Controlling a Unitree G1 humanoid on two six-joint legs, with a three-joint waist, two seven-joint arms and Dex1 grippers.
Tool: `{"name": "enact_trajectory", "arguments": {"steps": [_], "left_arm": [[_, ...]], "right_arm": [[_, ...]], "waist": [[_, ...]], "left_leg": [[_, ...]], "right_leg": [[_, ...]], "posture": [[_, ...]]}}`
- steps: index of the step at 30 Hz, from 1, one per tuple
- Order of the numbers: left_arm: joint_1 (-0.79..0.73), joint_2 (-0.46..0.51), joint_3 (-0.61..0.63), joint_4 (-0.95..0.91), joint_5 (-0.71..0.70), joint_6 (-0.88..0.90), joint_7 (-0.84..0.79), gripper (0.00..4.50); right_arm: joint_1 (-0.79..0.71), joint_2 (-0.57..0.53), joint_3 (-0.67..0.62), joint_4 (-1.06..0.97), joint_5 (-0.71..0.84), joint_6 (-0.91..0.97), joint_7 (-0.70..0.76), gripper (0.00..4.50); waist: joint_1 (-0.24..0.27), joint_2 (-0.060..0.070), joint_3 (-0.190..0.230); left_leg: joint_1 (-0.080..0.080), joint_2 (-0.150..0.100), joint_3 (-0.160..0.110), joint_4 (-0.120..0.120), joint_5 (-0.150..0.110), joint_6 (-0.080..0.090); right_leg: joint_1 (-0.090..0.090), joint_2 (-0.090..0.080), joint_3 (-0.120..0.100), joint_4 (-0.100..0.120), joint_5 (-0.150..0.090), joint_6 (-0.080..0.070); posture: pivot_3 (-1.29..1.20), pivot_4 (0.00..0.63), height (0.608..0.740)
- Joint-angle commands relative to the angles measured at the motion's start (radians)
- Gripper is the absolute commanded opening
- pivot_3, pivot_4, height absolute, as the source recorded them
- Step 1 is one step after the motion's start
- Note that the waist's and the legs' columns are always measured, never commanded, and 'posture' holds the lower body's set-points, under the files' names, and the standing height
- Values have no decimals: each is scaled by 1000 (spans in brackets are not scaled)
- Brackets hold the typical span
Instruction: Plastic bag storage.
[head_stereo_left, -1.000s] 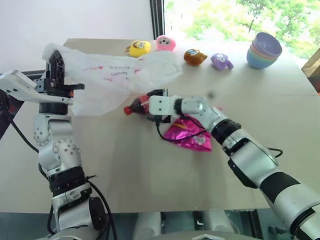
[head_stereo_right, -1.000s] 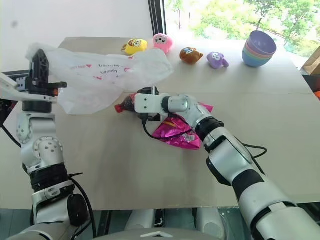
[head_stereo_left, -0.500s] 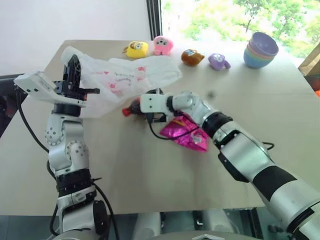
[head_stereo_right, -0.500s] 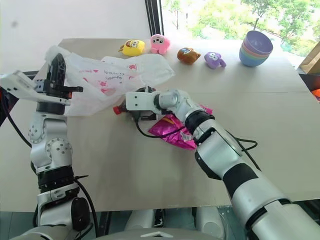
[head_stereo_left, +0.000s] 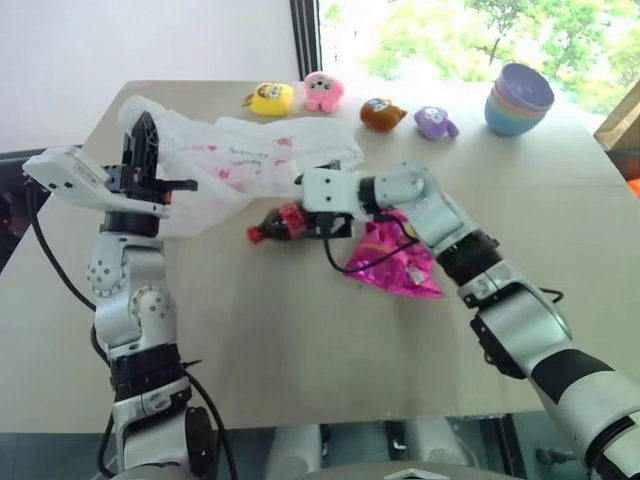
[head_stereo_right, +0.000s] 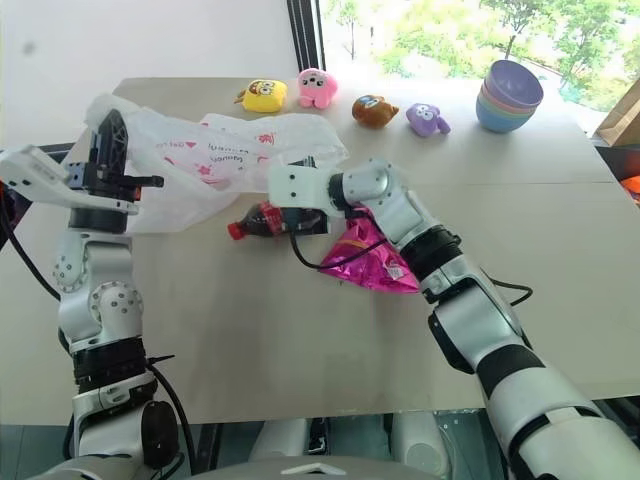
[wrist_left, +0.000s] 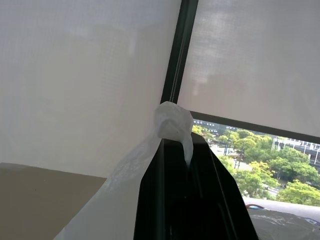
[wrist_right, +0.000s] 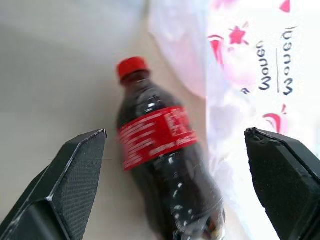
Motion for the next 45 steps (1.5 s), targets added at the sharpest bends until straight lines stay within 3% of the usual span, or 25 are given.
{"name": "enact_trajectory", "arguments": {"steps": [1,5,8,12,14,16,20,24,35,45], "left_arm": [[-25,5,-2,-7,-2,-14,-4,0],[-37,5,-6,12,-2,-16,-12,0],[-41,6,-7,17,-2,-16,-15,0],[-34,10,-4,12,-6,-11,-16,0],[-33,9,-7,14,-7,-9,-19,0],[-35,6,-13,16,-5,-8,-20,0],[-42,-2,-25,22,-6,-9,-24,0],[-51,-11,-37,34,-4,-14,-27,0],[-40,-15,-30,21,-6,-15,-27,0],[-44,-17,-32,22,-4,-18,-23,0]], "right_arm": [[-60,46,7,133,-31,-51,-81,4461],[-105,119,19,330,-76,-85,-187,4461],[-103,117,27,365,-84,-102,-140,4461],[-29,40,29,176,-38,-83,44,4461],[42,-17,14,-45,5,3,122,4461],[87,-50,-6,-202,24,70,136,4461],[93,-78,-24,-317,16,140,92,4461],[80,-94,7,-255,-12,118,72,4461],[97,-85,85,-122,0,78,191,4461],[-20,16,103,202,-96,-21,-1,4461]], "waist": [[0,0,0],[-1,0,0],[0,0,0],[3,0,0],[2,0,0],[3,0,0],[0,0,0],[2,0,0],[2,0,0],[0,0,0]], "left_leg": [[0,0,1,0,0,0],[0,0,5,-1,0,0],[-1,0,5,-1,0,0],[-1,0,5,-1,0,0],[-1,0,4,-1,0,0],[-1,0,3,-1,0,0],[-1,0,-1,-1,0,0],[0,0,-1,-1,0,0],[0,0,0,0,0,0],[2,0,2,0,0,0]], "right_leg": [[0,0,0,0,0,0],[0,0,0,-1,0,0],[-1,0,0,-1,0,0],[0,0,-1,-1,0,0],[0,0,-1,-1,0,0],[0,0,-1,-1,0,0],[-1,-1,0,-1,0,0],[0,0,-1,0,0,0],[0,0,0,-1,0,0],[2,0,0,0,0,0]], "posture": [[0,150,740],[0,150,740],[0,150,740],[0,150,740],[0,150,740],[0,150,740],[0,150,740],[0,150,740],[0,150,740],[0,150,740]]}}
